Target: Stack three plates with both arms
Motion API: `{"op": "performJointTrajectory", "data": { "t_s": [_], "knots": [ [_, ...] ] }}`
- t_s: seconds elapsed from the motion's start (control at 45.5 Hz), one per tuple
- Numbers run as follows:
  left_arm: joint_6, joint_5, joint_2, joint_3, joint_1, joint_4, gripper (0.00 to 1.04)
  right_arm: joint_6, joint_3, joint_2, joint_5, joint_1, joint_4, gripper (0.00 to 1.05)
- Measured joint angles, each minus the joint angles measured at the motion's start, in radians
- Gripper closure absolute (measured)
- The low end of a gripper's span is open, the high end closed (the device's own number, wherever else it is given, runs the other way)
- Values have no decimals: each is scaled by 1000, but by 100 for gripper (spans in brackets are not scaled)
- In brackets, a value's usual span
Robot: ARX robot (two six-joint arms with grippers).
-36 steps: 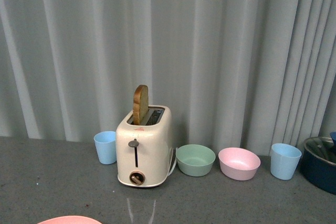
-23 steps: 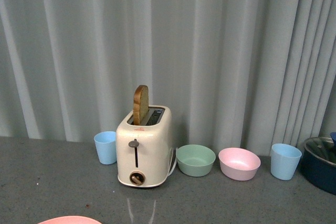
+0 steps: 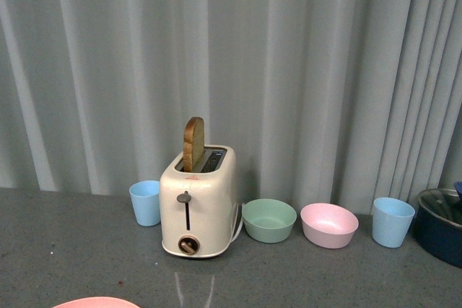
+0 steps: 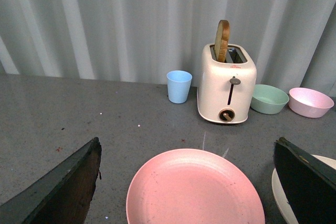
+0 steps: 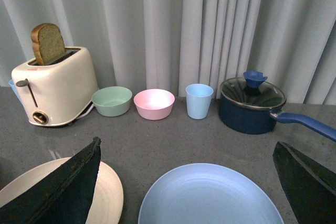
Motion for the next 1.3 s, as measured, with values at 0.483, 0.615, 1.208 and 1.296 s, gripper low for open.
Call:
{"op": "performJointTrajectory", "data": {
  "t_s": [0.483,0.615,1.208,1.296],
  "knots": [
    [2,279,166,112,75,-284,7,0,0,0,-2,0,0,7],
    [31,361,343,200,90,-251,7,0,0,0,0,1,0,7],
    [437,360,1715,987,196,-231,7,0,0,0,0,1,0,7],
    [469,360,1770,1022,224,-264,7,0,0,0,0,1,0,7]
  ]
}}
